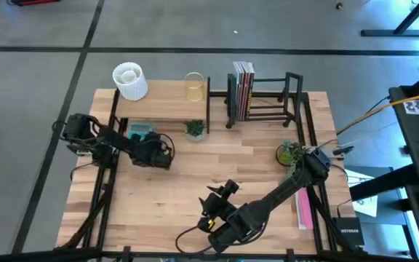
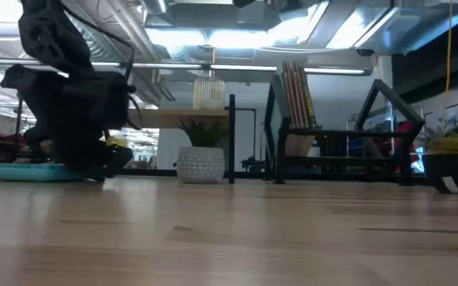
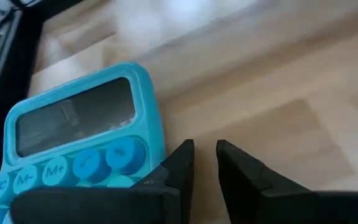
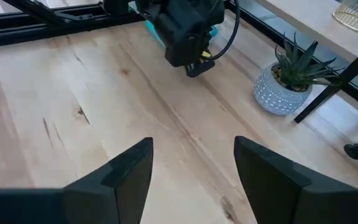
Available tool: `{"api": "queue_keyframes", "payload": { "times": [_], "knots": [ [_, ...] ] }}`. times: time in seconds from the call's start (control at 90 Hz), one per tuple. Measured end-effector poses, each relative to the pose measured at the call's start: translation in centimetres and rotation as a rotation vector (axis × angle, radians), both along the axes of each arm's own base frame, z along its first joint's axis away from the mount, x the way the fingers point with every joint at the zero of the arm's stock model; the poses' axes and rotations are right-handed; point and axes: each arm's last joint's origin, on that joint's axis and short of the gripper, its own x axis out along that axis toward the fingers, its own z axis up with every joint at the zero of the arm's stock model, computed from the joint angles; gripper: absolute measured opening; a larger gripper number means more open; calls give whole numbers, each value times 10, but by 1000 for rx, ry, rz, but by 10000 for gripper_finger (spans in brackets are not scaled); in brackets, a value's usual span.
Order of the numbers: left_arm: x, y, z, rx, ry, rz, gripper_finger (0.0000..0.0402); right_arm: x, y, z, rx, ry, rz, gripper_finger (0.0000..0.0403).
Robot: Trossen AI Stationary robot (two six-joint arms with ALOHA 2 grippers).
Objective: Stock shelves
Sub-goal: Put the blue calculator under the shelf
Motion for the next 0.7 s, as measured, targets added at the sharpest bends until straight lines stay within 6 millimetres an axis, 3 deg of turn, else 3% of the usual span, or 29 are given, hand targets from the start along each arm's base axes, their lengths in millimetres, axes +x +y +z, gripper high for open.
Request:
{"api": "queue_keyframes", "payload": {
  "times": [0.4,0.7],
  "knots": [
    [0,7,4,8,84,-39,52,0,0,0,0,0,0,209],
    [6,-23,47,-158,28,-207,52,0,0,0,-7,-7,-4,209]
  ]
}}
